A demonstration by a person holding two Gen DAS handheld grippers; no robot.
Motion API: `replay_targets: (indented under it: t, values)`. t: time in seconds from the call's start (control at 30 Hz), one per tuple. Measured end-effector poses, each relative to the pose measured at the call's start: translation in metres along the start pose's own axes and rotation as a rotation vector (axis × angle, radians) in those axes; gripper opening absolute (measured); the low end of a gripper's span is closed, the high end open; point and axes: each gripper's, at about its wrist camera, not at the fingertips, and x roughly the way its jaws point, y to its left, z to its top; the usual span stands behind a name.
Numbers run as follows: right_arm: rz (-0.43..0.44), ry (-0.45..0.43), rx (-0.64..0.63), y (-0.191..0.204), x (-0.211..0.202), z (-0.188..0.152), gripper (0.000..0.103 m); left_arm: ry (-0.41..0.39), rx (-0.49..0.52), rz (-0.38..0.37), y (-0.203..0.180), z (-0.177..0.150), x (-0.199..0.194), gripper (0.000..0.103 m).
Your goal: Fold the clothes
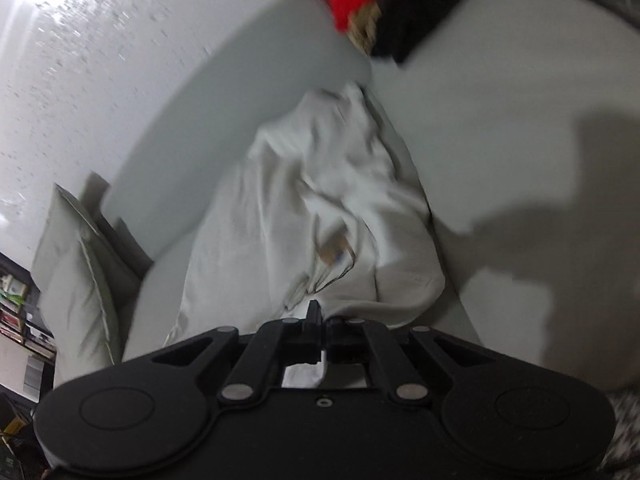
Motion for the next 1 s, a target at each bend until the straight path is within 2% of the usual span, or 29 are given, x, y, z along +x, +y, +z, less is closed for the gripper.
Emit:
replay_targets:
  t: [0.13, 0.23, 0.37, 0.5, 0.57, 0.63, 0.67, 0.7, 0.77, 0.83, 0.9, 1.0]
  values:
    - [0.008, -0.036, -0.020, 0.010, -0.021, -0.005, 0.002, -0.037, 0.027, -0.011, -0.007, 0.006, -0.021, 0.000]
    - [0.018, -0.072, -0.050, 0.021, -0.044, -0.003, 0.002, -0.083, 0.065, -0.030, -0.019, -0.003, -0.055, 0.000]
    - [0.015, -0.064, -0.103, 0.025, -0.064, -0.016, 0.002, -0.120, 0.114, -0.014, -0.022, -0.013, -0.081, 0.000]
    - [-0.059, 0.014, -0.126, 0.012, -0.051, -0.036, 0.002, -0.034, 0.146, 0.055, -0.015, -0.036, -0.069, 0.000]
    - [-0.109, 0.061, -0.110, 0.001, -0.040, -0.043, 0.008, 0.029, 0.144, 0.068, -0.010, -0.047, -0.059, 0.001]
    - [-0.132, 0.083, -0.104, -0.005, -0.039, -0.044, 0.013, 0.071, 0.142, 0.079, -0.006, -0.054, -0.054, 0.019]
    - [-0.137, 0.088, -0.104, -0.007, -0.040, -0.044, 0.025, 0.083, 0.143, 0.092, -0.005, -0.056, -0.053, 0.039]
    - [-0.128, 0.086, -0.100, -0.009, -0.044, -0.044, 0.039, 0.083, 0.140, 0.102, -0.002, -0.057, -0.053, 0.045]
    - [-0.098, 0.072, -0.083, -0.012, -0.051, -0.041, 0.054, 0.084, 0.121, 0.110, 0.006, -0.057, -0.050, 0.047]
    - [-0.067, 0.060, -0.057, -0.018, -0.057, -0.038, 0.059, 0.104, 0.064, 0.096, 0.015, -0.054, -0.042, 0.055]
    - [-0.034, 0.056, 0.009, -0.029, -0.057, -0.033, 0.065, 0.116, 0.043, 0.073, 0.018, -0.050, -0.028, 0.068]
    - [0.012, 0.049, 0.103, -0.046, -0.057, -0.027, 0.065, 0.162, -0.008, 0.081, 0.027, -0.042, 0.003, 0.061]
